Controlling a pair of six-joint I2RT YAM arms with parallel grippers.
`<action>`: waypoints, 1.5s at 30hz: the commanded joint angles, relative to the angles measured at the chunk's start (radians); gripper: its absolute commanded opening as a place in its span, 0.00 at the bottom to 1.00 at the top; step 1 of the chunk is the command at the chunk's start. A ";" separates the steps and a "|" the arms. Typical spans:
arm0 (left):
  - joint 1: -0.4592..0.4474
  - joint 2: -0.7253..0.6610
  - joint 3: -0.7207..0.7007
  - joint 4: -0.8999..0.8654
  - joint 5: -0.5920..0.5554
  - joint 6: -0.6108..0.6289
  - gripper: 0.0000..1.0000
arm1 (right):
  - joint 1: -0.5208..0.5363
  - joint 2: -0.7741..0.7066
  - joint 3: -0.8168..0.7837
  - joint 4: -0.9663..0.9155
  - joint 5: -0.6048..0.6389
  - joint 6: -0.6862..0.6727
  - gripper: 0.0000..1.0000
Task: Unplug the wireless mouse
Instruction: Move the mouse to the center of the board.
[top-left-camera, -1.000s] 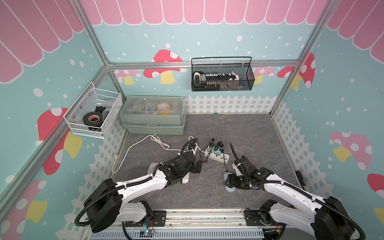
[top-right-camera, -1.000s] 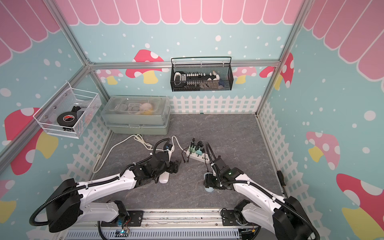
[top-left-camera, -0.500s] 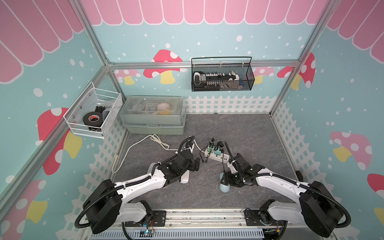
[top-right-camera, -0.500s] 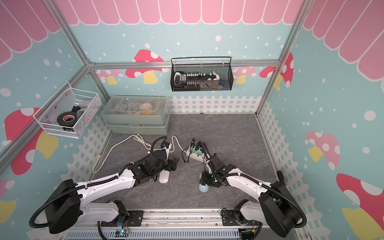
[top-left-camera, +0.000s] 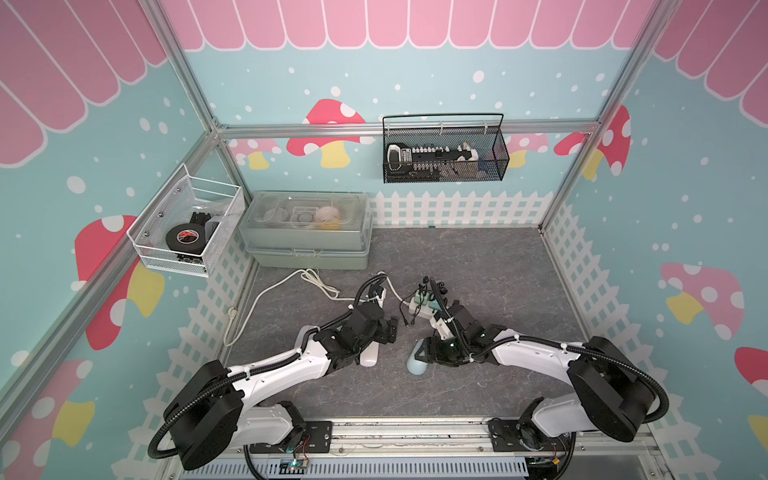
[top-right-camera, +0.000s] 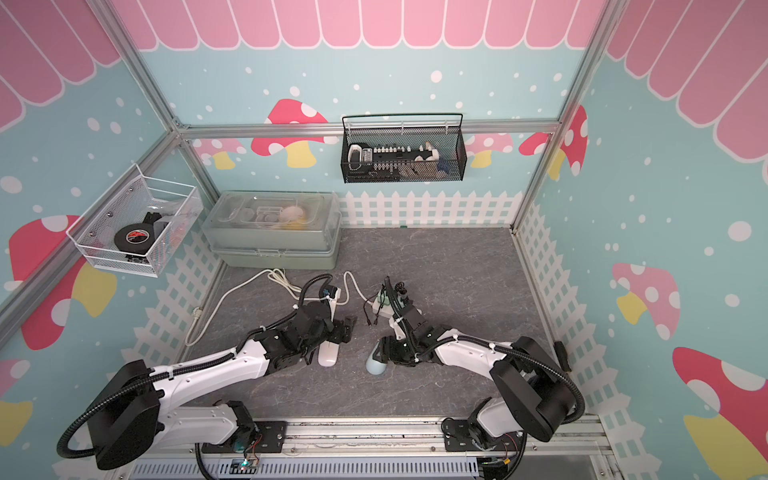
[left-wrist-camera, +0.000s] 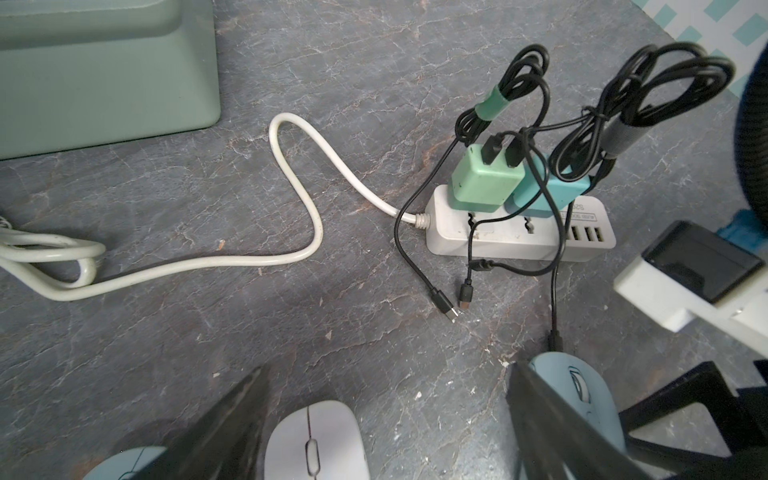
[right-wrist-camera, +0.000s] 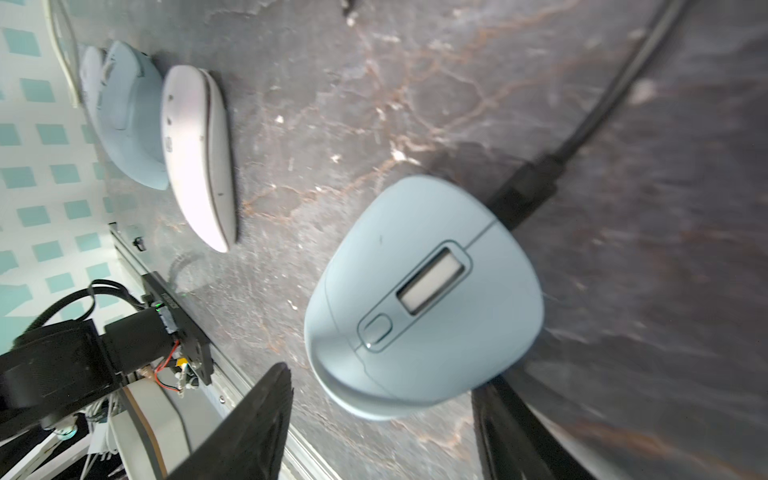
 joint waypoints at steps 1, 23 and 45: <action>0.009 -0.031 -0.023 0.004 -0.011 -0.034 0.87 | 0.017 0.036 0.030 0.123 -0.036 0.044 0.68; 0.020 0.050 0.027 0.017 0.233 0.066 0.90 | 0.009 -0.359 0.219 -0.538 0.435 -0.174 0.74; -0.146 0.256 0.196 -0.133 0.311 0.177 0.92 | -0.335 -0.310 0.237 -0.310 0.419 -0.228 0.82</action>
